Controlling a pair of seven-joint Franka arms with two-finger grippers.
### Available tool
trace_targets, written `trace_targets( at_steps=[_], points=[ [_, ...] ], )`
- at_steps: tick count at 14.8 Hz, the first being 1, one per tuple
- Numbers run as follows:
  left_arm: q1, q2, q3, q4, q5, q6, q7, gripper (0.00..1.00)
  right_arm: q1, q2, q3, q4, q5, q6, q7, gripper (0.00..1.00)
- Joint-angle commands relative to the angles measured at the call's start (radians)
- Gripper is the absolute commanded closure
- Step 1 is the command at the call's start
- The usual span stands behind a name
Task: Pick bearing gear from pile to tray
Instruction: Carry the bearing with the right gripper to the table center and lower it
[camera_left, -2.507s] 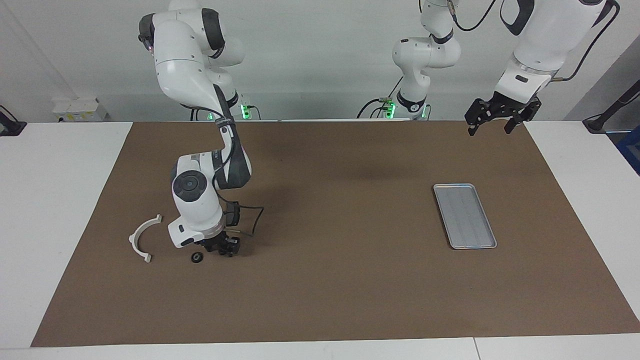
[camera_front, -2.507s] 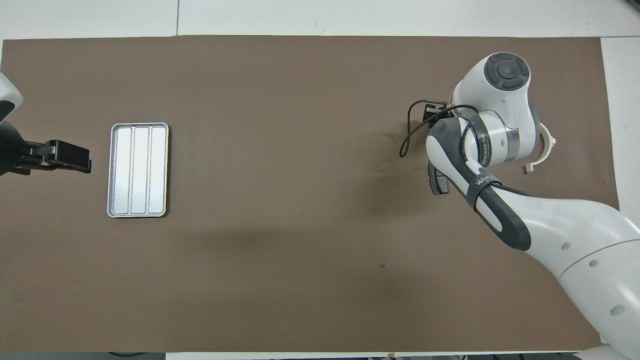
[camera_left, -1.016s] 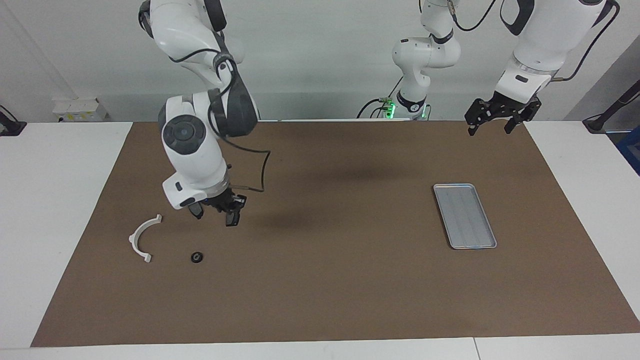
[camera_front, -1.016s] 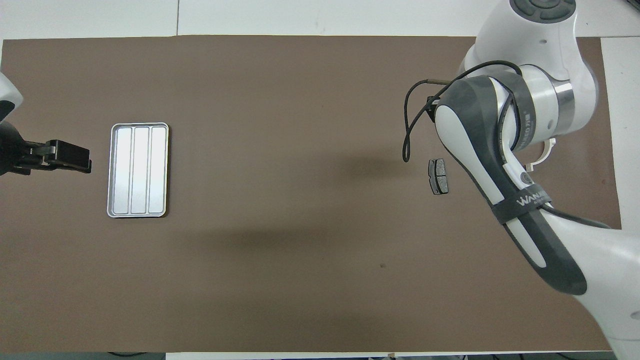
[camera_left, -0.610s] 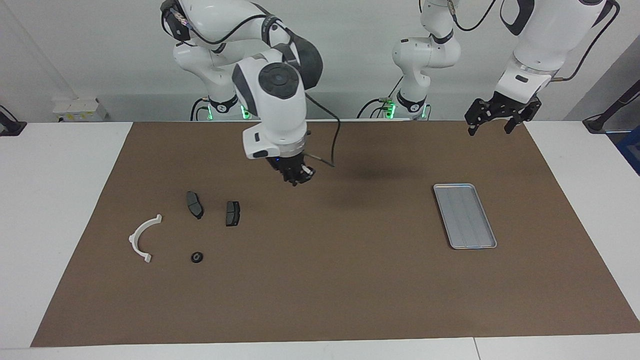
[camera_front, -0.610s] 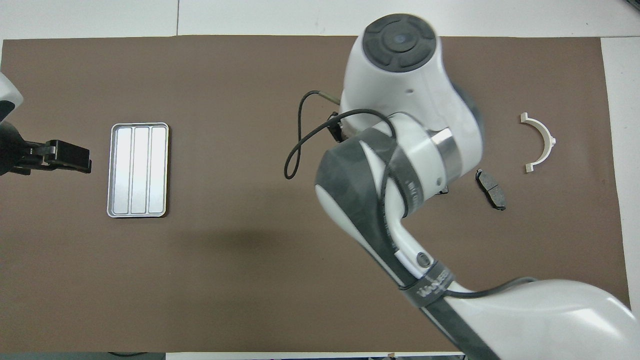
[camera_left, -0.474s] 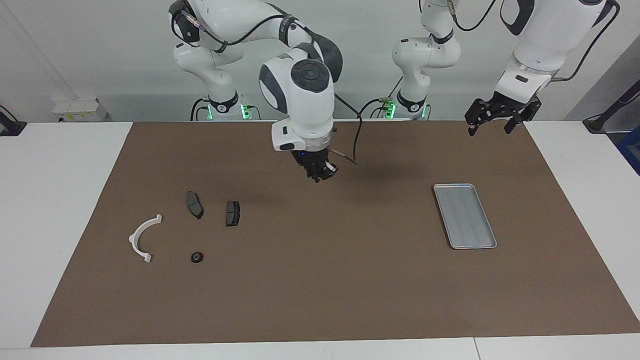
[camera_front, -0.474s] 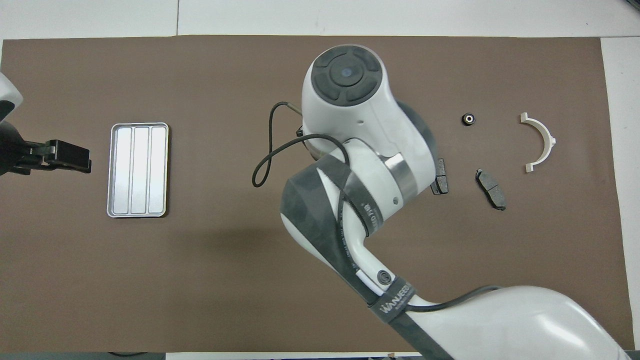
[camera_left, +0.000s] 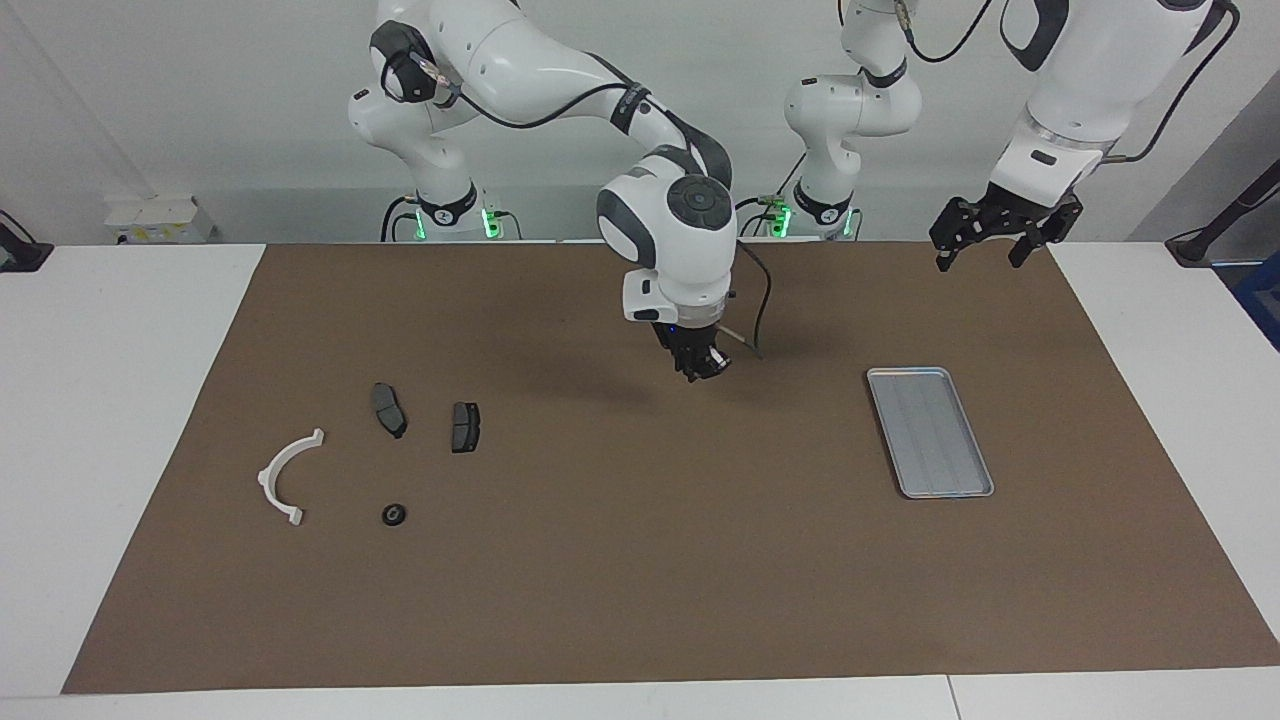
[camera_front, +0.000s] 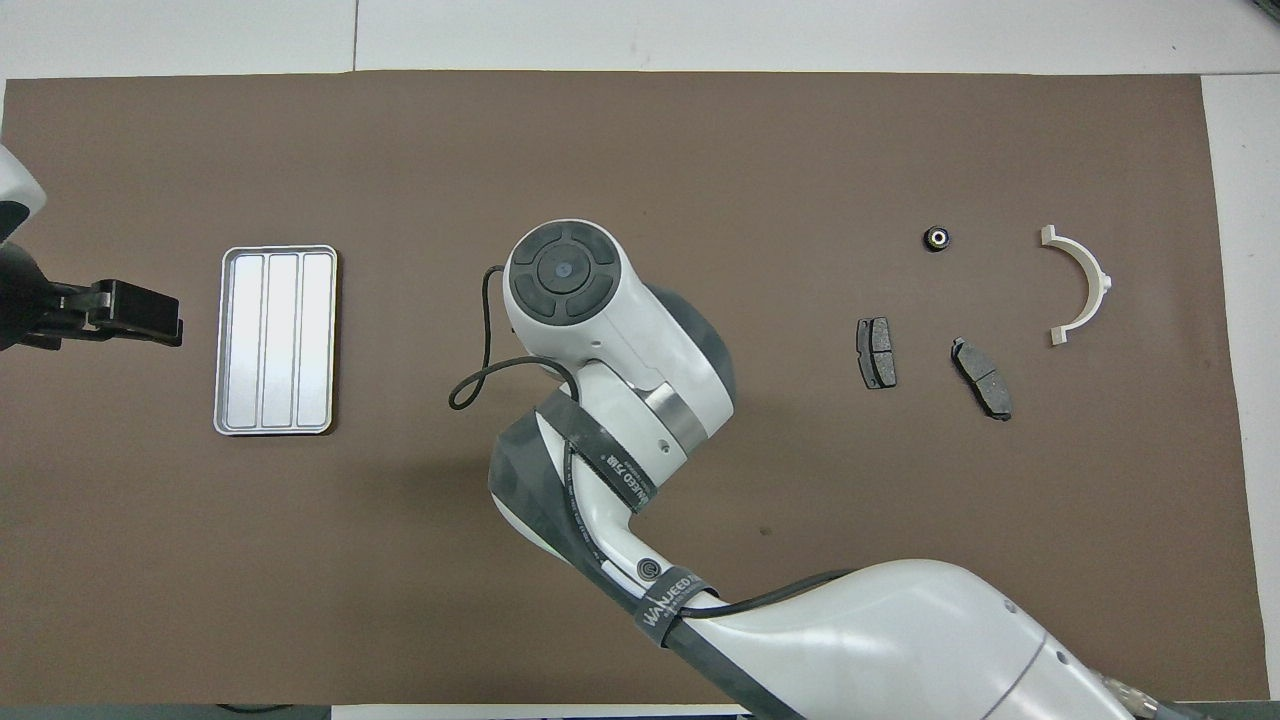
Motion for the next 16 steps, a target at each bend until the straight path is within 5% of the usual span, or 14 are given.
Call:
trace_targets(
  at_steps=[1, 6, 10, 11, 12, 13, 16],
  points=[
    [-0.012, -0.024, 0.011, -0.031, -0.009, 0.009, 0.004, 0.00, 0.004, 0.051, -0.002, -0.028, -0.029, 0.093, 0.029, 1.00],
    [-0.012, -0.024, 0.011, -0.031, -0.009, 0.009, 0.004, 0.00, -0.013, 0.048, -0.002, -0.152, -0.064, 0.235, 0.026, 1.00],
    [-0.012, -0.024, 0.011, -0.031, -0.009, 0.009, 0.004, 0.00, -0.015, 0.045, -0.002, -0.160, -0.063, 0.237, 0.026, 1.00],
    [-0.012, -0.024, 0.011, -0.029, -0.009, 0.009, 0.004, 0.00, -0.016, 0.045, -0.004, -0.158, -0.063, 0.230, 0.027, 0.67],
    [-0.012, -0.024, 0.011, -0.029, -0.009, 0.009, 0.004, 0.00, -0.016, 0.044, -0.008, -0.151, -0.063, 0.215, 0.027, 0.12],
    [-0.012, -0.024, 0.011, -0.031, -0.009, 0.009, 0.004, 0.00, -0.024, 0.041, -0.010, -0.141, -0.064, 0.191, 0.026, 0.00],
    [-0.012, -0.027, 0.011, -0.032, -0.009, -0.013, 0.004, 0.00, -0.054, 0.036, -0.010, -0.054, -0.086, 0.090, 0.003, 0.00]
  ],
)
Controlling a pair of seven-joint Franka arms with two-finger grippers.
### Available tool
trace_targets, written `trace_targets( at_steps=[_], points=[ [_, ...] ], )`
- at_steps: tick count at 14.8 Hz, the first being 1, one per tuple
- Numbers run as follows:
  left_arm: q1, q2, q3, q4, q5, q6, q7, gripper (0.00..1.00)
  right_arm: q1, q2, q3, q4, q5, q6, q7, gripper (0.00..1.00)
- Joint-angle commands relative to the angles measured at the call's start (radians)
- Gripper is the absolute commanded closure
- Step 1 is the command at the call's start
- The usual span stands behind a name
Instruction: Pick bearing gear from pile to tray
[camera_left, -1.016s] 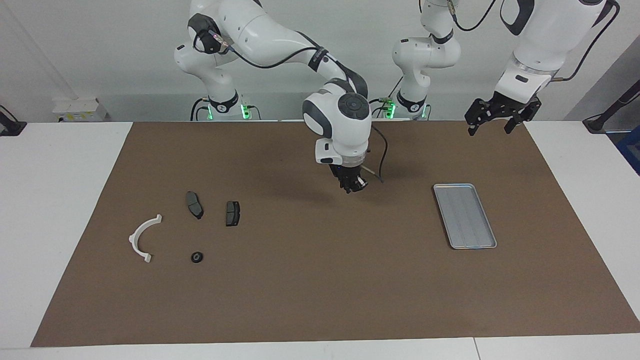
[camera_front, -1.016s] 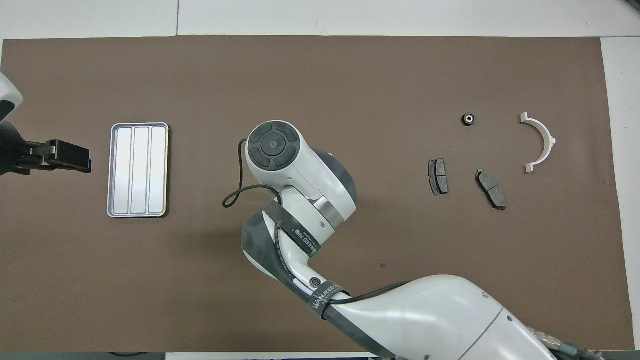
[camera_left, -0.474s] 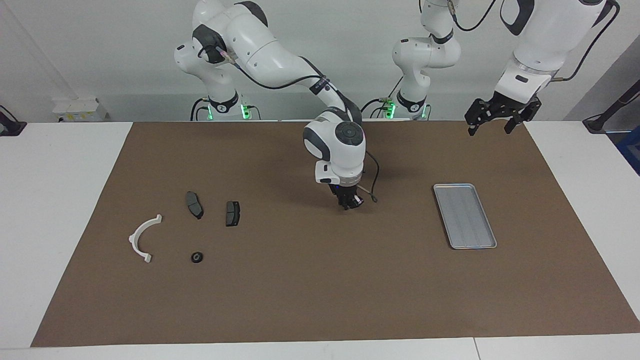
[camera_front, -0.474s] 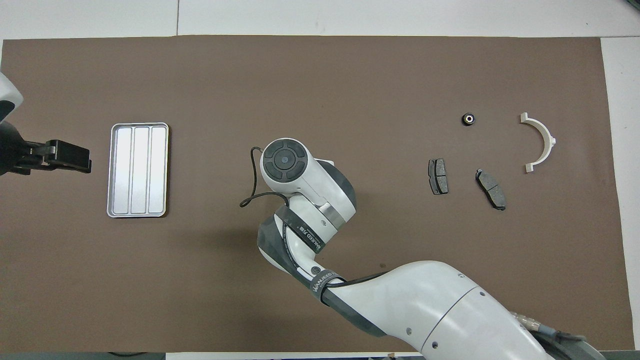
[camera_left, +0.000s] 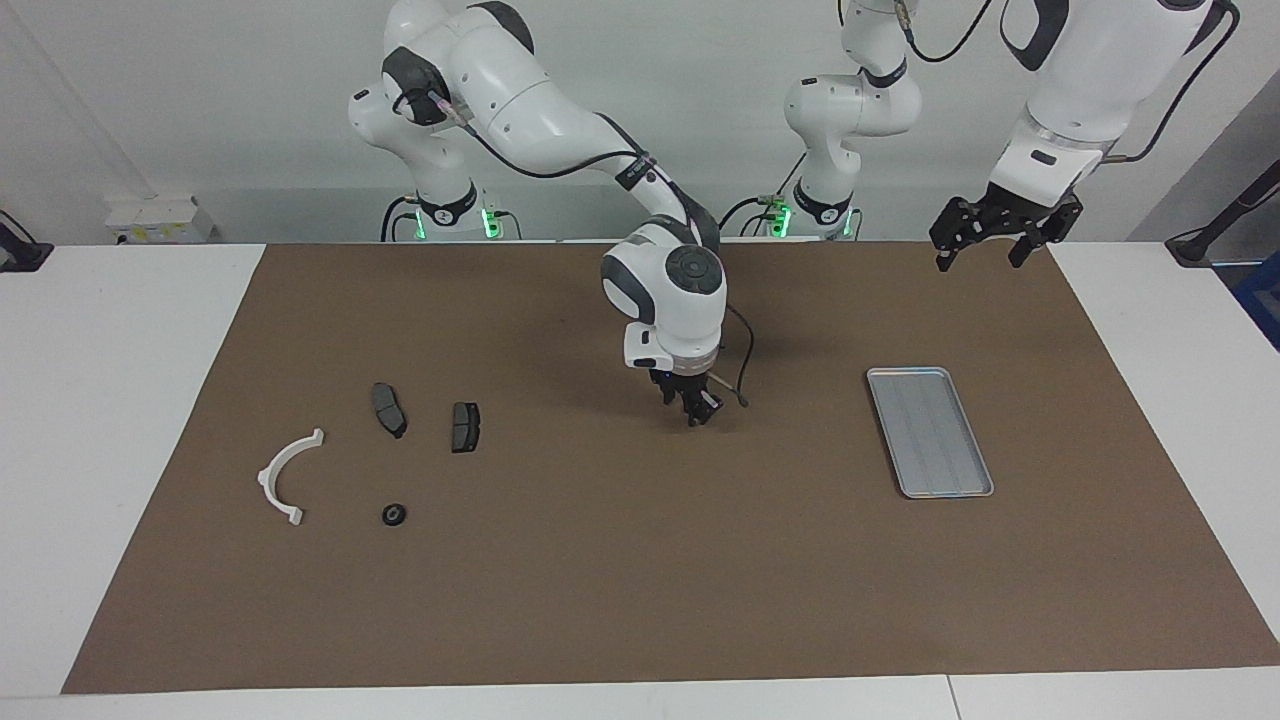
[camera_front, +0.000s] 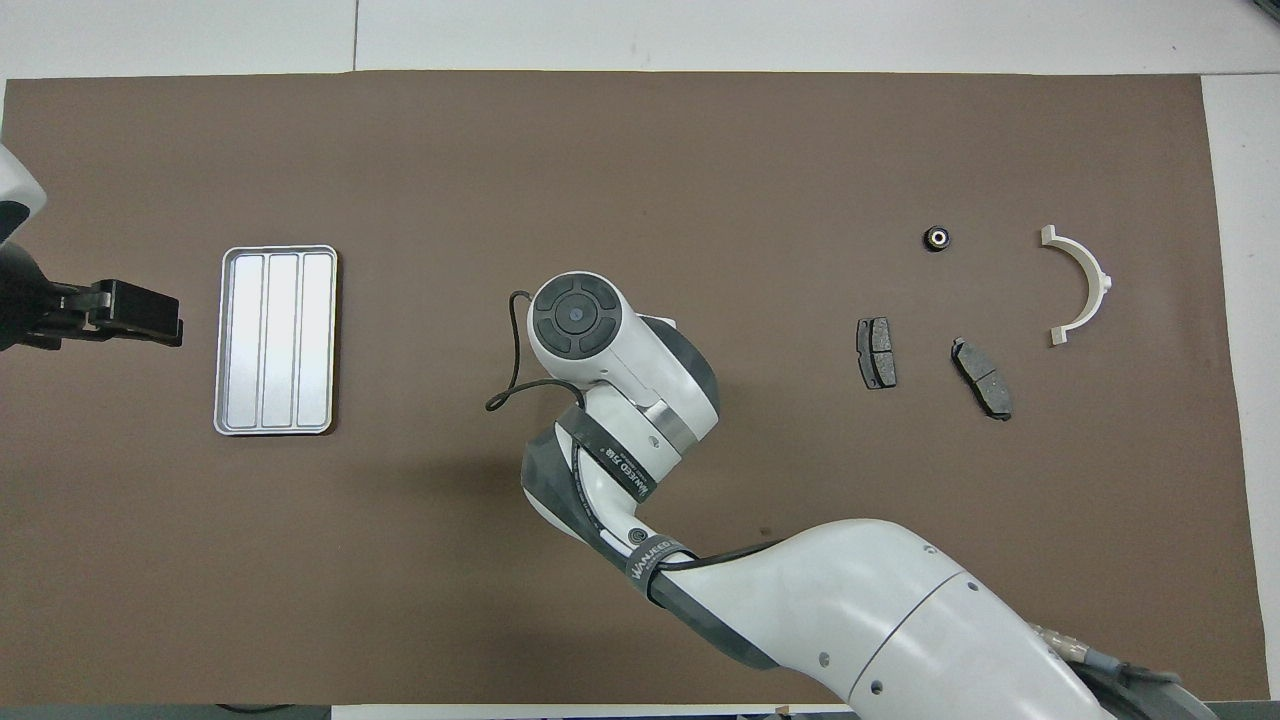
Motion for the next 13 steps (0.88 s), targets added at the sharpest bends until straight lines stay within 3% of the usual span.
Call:
trace_targets(
  at_steps=[1, 3, 7, 10, 13],
  points=[
    [-0.012, -0.027, 0.011, -0.032, -0.009, -0.024, 0.003, 0.00, -0.060, -0.026, 0.011, 0.058, -0.025, -0.099, -0.044, 0.00],
    [-0.002, -0.031, 0.011, -0.026, -0.009, -0.035, 0.010, 0.00, -0.126, -0.072, 0.014, 0.064, -0.017, -0.150, -0.183, 0.00],
    [-0.008, -0.068, 0.014, -0.017, -0.009, -0.037, 0.007, 0.00, -0.282, -0.156, 0.014, 0.060, -0.012, -0.262, -0.643, 0.00],
    [-0.016, -0.083, 0.005, -0.031, -0.012, -0.047, -0.113, 0.00, -0.416, -0.180, 0.012, 0.046, -0.016, -0.269, -1.002, 0.00],
    [-0.067, -0.145, -0.009, -0.121, -0.012, -0.043, -0.235, 0.00, -0.535, -0.183, 0.012, 0.005, -0.019, -0.219, -1.210, 0.00]
  ],
)
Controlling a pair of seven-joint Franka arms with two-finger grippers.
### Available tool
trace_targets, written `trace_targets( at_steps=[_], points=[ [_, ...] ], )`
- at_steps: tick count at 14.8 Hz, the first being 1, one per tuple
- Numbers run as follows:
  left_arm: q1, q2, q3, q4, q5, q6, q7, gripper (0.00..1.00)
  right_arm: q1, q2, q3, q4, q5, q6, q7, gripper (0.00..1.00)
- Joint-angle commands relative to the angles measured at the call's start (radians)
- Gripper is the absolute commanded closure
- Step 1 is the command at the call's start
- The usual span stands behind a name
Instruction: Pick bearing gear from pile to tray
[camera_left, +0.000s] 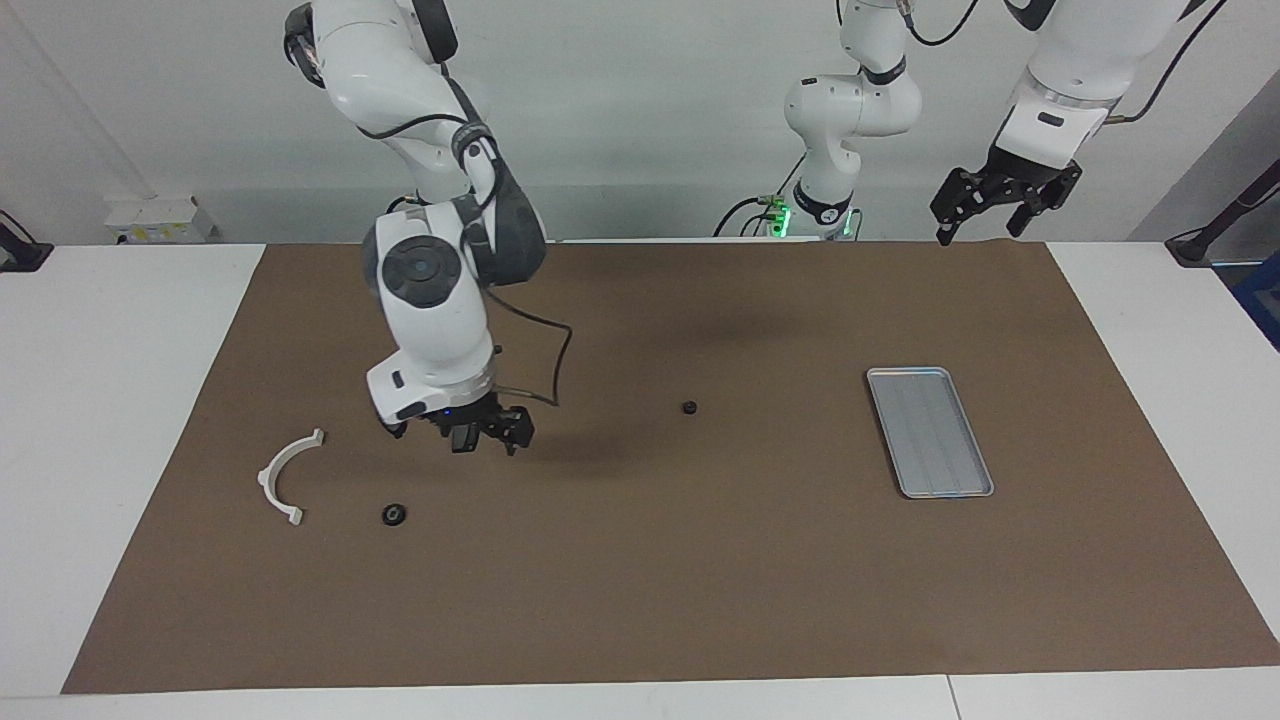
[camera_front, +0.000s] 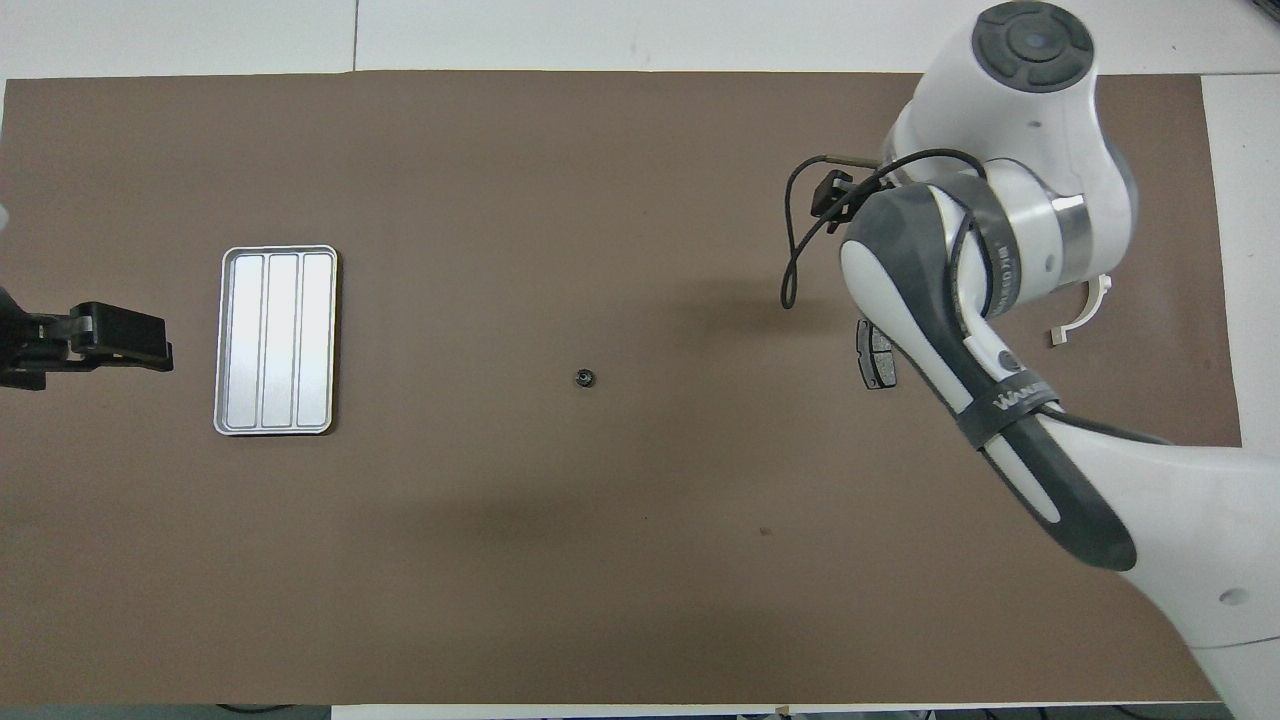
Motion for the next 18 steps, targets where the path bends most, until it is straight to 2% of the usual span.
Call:
trace_targets(
  at_steps=[1, 3, 4, 5, 7, 9, 13, 16, 18],
  points=[
    [-0.040, -0.072, -0.002, -0.076, -0.008, -0.005, -0.064, 0.00, -0.092, -0.025, 0.015, -0.089, -0.011, 0.082, -0.135, 0.00],
    [-0.042, -0.076, -0.006, -0.070, -0.016, -0.002, -0.080, 0.00, -0.129, -0.033, 0.013, -0.146, -0.015, 0.142, -0.143, 0.00],
    [-0.043, -0.096, -0.020, -0.100, -0.019, 0.018, -0.103, 0.00, -0.143, -0.033, 0.013, -0.169, -0.015, 0.174, -0.141, 0.00],
    [-0.062, -0.110, -0.026, -0.169, -0.027, 0.085, -0.143, 0.00, -0.152, -0.032, 0.012, -0.189, -0.016, 0.206, -0.140, 0.00],
    [-0.169, -0.126, -0.038, -0.347, -0.027, 0.336, -0.229, 0.00, -0.175, -0.010, 0.012, -0.208, -0.016, 0.261, -0.135, 0.00],
    [-0.238, -0.109, -0.040, -0.456, -0.027, 0.491, -0.300, 0.00, -0.196, 0.033, 0.010, -0.209, -0.016, 0.306, -0.135, 0.00],
    [-0.365, 0.067, -0.038, -0.479, -0.017, 0.637, -0.448, 0.00, -0.207, 0.089, 0.010, -0.209, -0.042, 0.380, -0.118, 0.00],
    [-0.399, 0.114, -0.037, -0.562, -0.014, 0.806, -0.476, 0.00, -0.203, 0.103, 0.010, -0.206, -0.042, 0.396, -0.077, 0.00],
    [-0.428, 0.184, -0.035, -0.555, -0.004, 0.866, -0.510, 0.00, -0.203, 0.109, 0.010, -0.208, -0.042, 0.412, -0.075, 0.00]
  ],
)
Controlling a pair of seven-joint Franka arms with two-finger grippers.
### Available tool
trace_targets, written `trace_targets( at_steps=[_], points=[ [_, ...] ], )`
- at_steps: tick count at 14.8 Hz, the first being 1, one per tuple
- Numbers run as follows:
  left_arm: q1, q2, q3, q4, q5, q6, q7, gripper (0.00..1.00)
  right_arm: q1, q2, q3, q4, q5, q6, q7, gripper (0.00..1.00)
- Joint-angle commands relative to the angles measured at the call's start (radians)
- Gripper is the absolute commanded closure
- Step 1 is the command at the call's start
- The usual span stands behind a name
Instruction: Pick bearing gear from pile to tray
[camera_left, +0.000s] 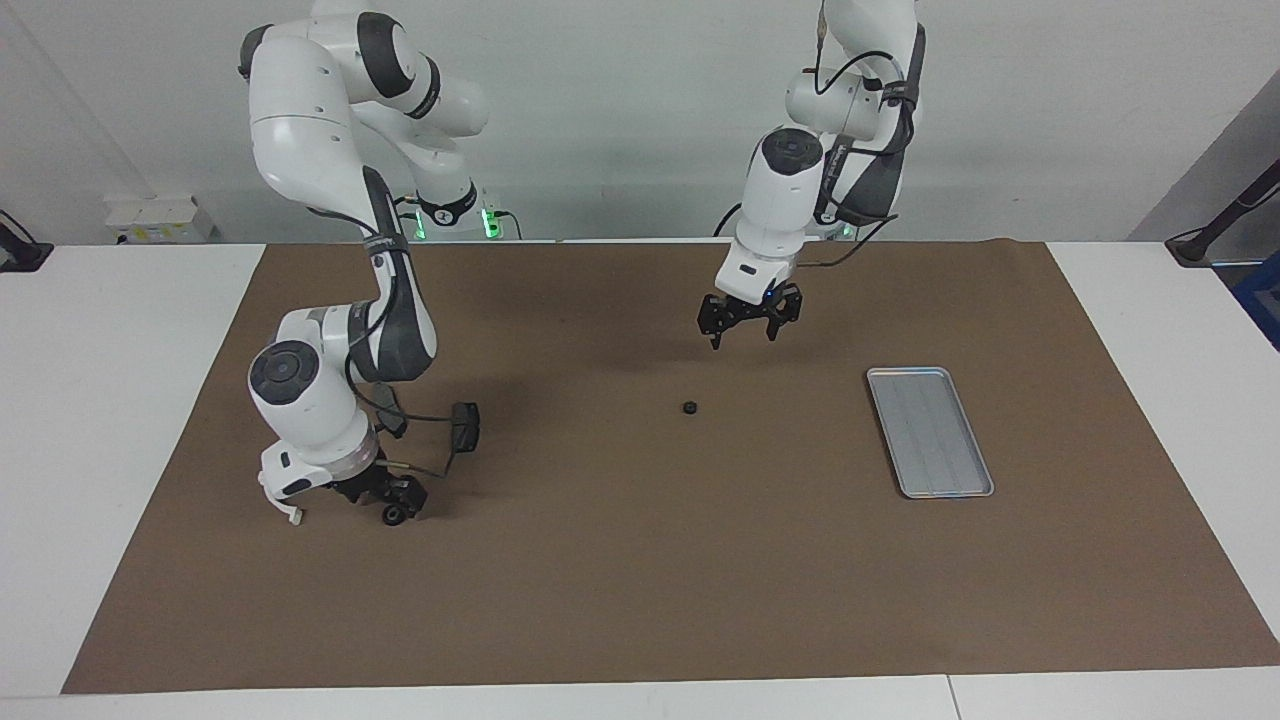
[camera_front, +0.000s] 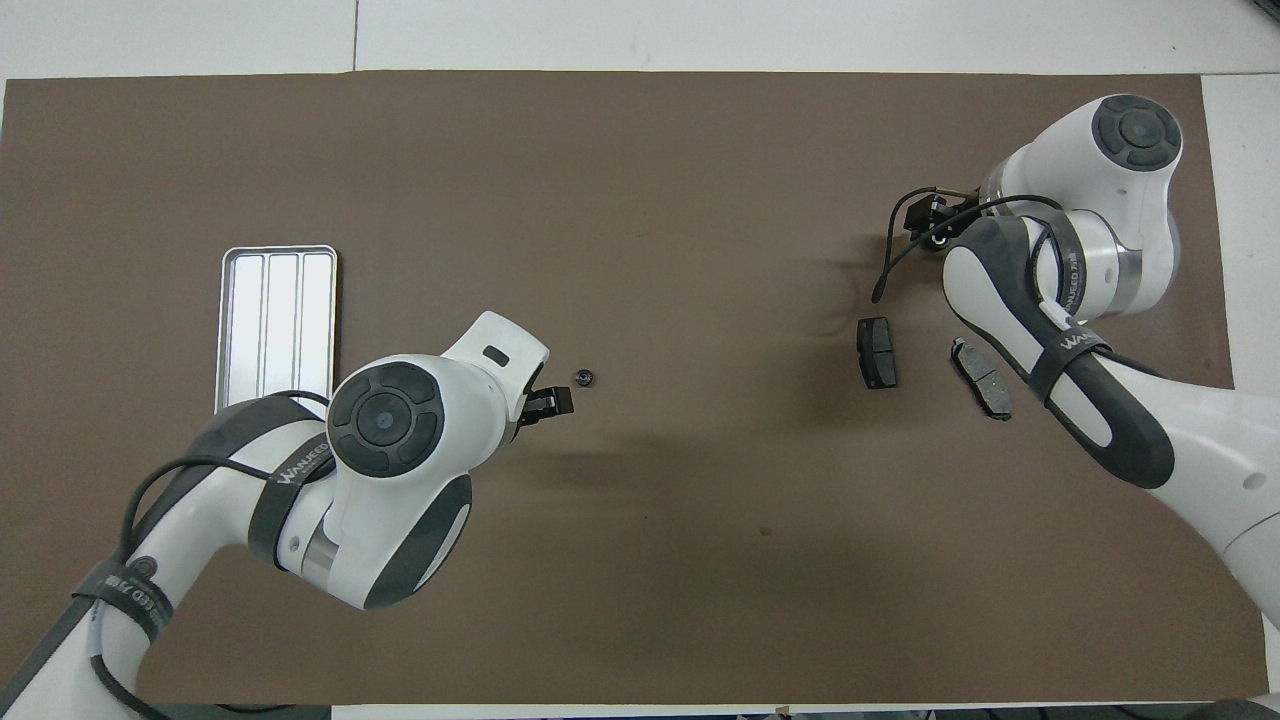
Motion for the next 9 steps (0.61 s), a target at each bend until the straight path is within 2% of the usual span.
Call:
trace_targets(
  at_steps=[1, 3, 4, 7, 9],
  points=[
    [-0.051, 0.086, 0.018, 0.003, 0.049, 0.090, -0.076, 0.00, -0.007, 0.006, 0.012, -0.004, -0.028, 0.033, 0.032, 0.00],
    [-0.077, 0.198, 0.018, 0.081, 0.140, 0.103, -0.187, 0.00, -0.004, 0.018, 0.012, -0.004, -0.030, 0.041, 0.047, 0.02],
    [-0.083, 0.231, 0.018, 0.107, 0.165, 0.112, -0.213, 0.00, -0.005, 0.022, 0.012, -0.004, -0.031, 0.049, 0.046, 0.03],
    [-0.089, 0.249, 0.018, 0.126, 0.166, 0.127, -0.218, 0.00, -0.004, 0.023, 0.012, -0.004, -0.044, 0.049, 0.046, 0.10],
    [-0.089, 0.286, 0.018, 0.175, 0.166, 0.123, -0.218, 0.00, -0.005, 0.025, 0.012, -0.004, -0.045, 0.049, 0.046, 0.22]
  ],
)
